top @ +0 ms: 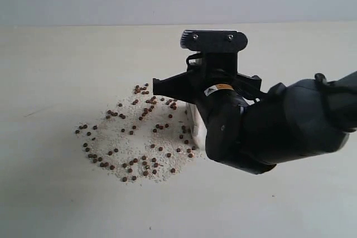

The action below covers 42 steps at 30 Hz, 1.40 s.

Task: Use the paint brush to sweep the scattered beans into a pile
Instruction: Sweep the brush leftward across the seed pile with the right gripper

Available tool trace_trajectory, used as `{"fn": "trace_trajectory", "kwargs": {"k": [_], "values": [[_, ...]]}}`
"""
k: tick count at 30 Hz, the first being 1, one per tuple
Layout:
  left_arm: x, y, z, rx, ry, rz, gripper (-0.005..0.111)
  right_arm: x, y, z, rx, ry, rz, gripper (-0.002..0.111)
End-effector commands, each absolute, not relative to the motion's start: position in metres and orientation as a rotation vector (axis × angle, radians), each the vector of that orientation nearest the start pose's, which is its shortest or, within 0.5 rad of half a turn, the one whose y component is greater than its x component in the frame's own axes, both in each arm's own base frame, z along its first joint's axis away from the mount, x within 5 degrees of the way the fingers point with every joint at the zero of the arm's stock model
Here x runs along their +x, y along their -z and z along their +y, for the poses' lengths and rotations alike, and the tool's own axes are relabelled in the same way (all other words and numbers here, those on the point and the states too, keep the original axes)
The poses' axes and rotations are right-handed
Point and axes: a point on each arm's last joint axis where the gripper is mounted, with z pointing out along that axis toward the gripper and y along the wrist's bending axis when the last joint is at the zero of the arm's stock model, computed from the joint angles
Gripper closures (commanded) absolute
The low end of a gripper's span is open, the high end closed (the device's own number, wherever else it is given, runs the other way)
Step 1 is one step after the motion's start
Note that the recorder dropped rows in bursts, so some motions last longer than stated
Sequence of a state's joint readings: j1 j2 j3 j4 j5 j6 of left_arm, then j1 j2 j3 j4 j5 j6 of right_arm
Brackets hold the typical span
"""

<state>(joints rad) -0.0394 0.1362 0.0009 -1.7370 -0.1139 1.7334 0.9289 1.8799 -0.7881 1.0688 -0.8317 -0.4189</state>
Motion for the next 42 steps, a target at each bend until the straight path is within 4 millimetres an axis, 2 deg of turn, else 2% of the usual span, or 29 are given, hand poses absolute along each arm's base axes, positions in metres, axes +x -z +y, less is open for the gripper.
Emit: {"fn": "trace_trajectory", "kwargs": {"k": [1, 9, 15, 21, 24, 28, 31, 35, 39, 42], "values": [[0.067, -0.203, 0.007, -0.061, -0.046, 1.633, 0.107, 0.25, -0.143, 0.247, -0.067, -0.232, 2.011, 0.108], [0.067, -0.203, 0.007, -0.061, -0.046, 1.633, 0.107, 0.251, -0.155, 0.261, -0.071, -0.285, 1.979, 0.108], [0.067, -0.203, 0.007, -0.061, -0.046, 1.633, 0.107, 0.25, -0.177, 0.259, -0.104, -0.291, 1.928, 0.108], [0.067, -0.203, 0.007, -0.061, -0.046, 1.633, 0.107, 0.249, -0.215, 0.241, -0.291, 0.006, 1.79, 0.108], [0.067, -0.203, 0.007, -0.061, -0.046, 1.633, 0.107, 0.252, -0.221, 0.243, -0.45, 0.12, 1.678, 0.108], [0.067, -0.203, 0.007, -0.061, -0.046, 1.633, 0.107, 0.263, -0.212, 0.256, -0.8, 0.135, 1.493, 0.108], [0.067, -0.203, 0.007, -0.061, -0.046, 1.633, 0.107, 0.273, -0.199, 0.258, -0.923, 0.082, 1.4, 0.108], [0.067, -0.203, 0.007, -0.061, -0.046, 1.633, 0.107, 0.297, -0.17, 0.245, -0.979, -0.016, 1.417, 0.108], [0.067, -0.203, 0.007, -0.061, -0.046, 1.633, 0.107, 0.301, -0.15, 0.244, -1.0, -0.099, 1.46, 0.108], [0.067, -0.203, 0.007, -0.061, -0.046, 1.633, 0.107, 0.301, -0.145, 0.243, -0.951, -0.146, 1.522, 0.108]]}}
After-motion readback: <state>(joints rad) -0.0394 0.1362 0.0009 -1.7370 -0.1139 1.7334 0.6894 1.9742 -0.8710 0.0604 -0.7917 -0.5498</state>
